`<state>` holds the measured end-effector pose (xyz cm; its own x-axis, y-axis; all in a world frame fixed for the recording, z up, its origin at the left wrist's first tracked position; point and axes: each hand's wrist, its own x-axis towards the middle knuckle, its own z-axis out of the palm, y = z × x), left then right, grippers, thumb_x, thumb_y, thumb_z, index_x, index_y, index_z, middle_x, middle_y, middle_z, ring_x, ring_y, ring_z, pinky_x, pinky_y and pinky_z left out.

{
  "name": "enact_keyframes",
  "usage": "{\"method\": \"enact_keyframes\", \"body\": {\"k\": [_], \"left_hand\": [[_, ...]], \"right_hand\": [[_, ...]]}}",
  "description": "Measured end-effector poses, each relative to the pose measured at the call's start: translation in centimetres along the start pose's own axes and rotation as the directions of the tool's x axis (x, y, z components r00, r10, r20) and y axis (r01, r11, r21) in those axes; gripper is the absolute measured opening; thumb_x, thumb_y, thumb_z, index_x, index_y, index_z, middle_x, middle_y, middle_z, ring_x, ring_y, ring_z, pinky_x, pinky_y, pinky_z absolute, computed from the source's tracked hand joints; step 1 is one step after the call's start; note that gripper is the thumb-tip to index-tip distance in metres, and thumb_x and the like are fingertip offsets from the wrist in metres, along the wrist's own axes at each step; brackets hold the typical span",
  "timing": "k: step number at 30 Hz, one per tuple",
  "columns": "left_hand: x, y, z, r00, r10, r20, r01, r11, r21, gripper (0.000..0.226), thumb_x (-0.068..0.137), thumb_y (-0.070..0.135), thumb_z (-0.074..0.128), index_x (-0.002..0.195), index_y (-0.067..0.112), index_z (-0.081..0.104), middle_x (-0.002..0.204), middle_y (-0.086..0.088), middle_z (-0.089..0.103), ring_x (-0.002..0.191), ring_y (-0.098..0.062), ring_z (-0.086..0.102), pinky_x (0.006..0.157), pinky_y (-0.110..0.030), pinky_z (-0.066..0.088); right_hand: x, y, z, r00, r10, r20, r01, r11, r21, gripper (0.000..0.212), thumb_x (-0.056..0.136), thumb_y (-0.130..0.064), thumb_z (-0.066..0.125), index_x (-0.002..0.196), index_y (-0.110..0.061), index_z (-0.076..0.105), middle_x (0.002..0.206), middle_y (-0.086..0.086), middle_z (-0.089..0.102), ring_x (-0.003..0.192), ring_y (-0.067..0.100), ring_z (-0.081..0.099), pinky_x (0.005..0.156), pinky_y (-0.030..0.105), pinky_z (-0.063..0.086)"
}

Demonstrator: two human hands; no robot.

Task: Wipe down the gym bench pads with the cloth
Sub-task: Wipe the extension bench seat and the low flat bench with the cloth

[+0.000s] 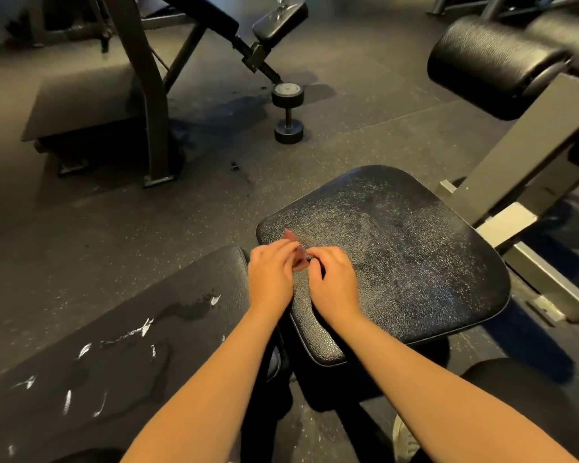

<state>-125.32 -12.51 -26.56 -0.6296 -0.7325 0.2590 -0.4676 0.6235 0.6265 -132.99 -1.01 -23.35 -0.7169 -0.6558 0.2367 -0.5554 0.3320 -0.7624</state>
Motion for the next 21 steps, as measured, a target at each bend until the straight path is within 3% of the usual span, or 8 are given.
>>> {"method": "enact_keyframes", "body": {"k": [2, 4, 7, 12, 16, 17, 21], "left_hand": [[1.0, -0.7, 0.1, 0.991, -0.124, -0.040, 0.123, 0.992, -0.035, 0.044, 0.097, 0.034, 0.036, 0.120, 0.025, 0.073, 0.128, 0.008, 0.067, 0.119, -0.024, 0.058, 0.106, -0.030, 0.037], [1.1, 0.3, 0.2, 0.980, -0.199, -0.023, 0.198, 0.980, -0.028, 0.043, 0.101, 0.030, 0.036, 0.128, 0.024, 0.069, 0.138, 0.006, 0.061, 0.128, -0.023, 0.049, 0.103, -0.018, 0.023], [-0.7, 2.3, 0.3, 0.971, -0.239, -0.001, 0.239, 0.970, -0.042, 0.038, 0.106, 0.024, 0.039, 0.136, 0.027, 0.062, 0.147, 0.010, 0.051, 0.134, -0.018, 0.034, 0.106, -0.020, 0.022], [-4.7, 3.1, 0.2, 0.995, -0.096, 0.007, 0.096, 0.994, -0.046, 0.046, 0.099, 0.043, 0.031, 0.124, 0.032, 0.069, 0.136, 0.011, 0.059, 0.129, -0.013, 0.041, 0.106, -0.024, 0.026], [-5.8, 2.6, -0.3, 1.000, -0.002, -0.008, 0.002, 0.997, -0.071, 0.031, 0.101, 0.019, 0.050, 0.122, 0.025, 0.073, 0.125, 0.002, 0.065, 0.120, -0.015, 0.047, 0.108, -0.012, 0.020], [-5.6, 2.2, -0.4, 1.000, 0.013, 0.016, -0.012, 0.997, -0.073, 0.031, 0.101, 0.019, 0.052, 0.122, 0.026, 0.072, 0.124, 0.003, 0.066, 0.120, -0.017, 0.050, 0.109, -0.012, 0.021], [-3.6, 0.8, -0.7, 1.000, -0.030, 0.002, 0.030, 0.995, -0.093, 0.034, 0.098, 0.025, 0.047, 0.118, 0.020, 0.074, 0.122, 0.002, 0.069, 0.116, -0.022, 0.060, 0.105, -0.038, 0.042]], "right_hand": [[-0.1, 0.1, 0.3, 0.999, -0.022, 0.039, 0.026, 0.995, -0.097, 0.026, 0.099, -0.017, 0.049, 0.117, -0.020, 0.068, 0.115, -0.006, 0.062, 0.110, 0.012, 0.050, 0.091, 0.034, 0.046], [-0.3, -0.1, 0.4, 0.995, -0.045, 0.087, 0.060, 0.982, -0.178, 0.027, 0.098, -0.020, 0.049, 0.116, -0.024, 0.068, 0.116, -0.009, 0.063, 0.112, 0.013, 0.049, 0.086, 0.036, 0.048], [-0.6, -0.4, 0.2, 0.992, -0.061, 0.112, 0.082, 0.978, -0.192, 0.027, 0.098, -0.020, 0.049, 0.118, -0.022, 0.067, 0.116, -0.008, 0.064, 0.112, 0.014, 0.049, 0.084, 0.037, 0.049], [-1.6, 0.0, -0.3, 0.989, -0.094, 0.114, 0.104, 0.991, -0.085, 0.022, 0.097, -0.017, 0.048, 0.110, -0.018, 0.066, 0.107, -0.004, 0.062, 0.104, 0.013, 0.048, 0.090, 0.033, 0.045], [-2.2, 0.5, -0.7, 0.992, -0.088, 0.092, 0.094, 0.994, -0.055, 0.017, 0.095, -0.013, 0.050, 0.101, -0.016, 0.066, 0.101, -0.003, 0.058, 0.101, 0.014, 0.048, 0.088, 0.031, 0.043], [-2.2, 0.5, -0.8, 0.993, -0.091, 0.080, 0.095, 0.994, -0.052, 0.017, 0.094, -0.013, 0.051, 0.102, -0.016, 0.066, 0.102, -0.003, 0.058, 0.101, 0.015, 0.049, 0.088, 0.030, 0.042], [-1.9, 0.5, -0.6, 0.988, -0.091, 0.124, 0.104, 0.989, -0.102, 0.022, 0.096, -0.017, 0.050, 0.111, -0.020, 0.066, 0.111, -0.004, 0.058, 0.109, 0.014, 0.048, 0.091, 0.031, 0.044]]}}
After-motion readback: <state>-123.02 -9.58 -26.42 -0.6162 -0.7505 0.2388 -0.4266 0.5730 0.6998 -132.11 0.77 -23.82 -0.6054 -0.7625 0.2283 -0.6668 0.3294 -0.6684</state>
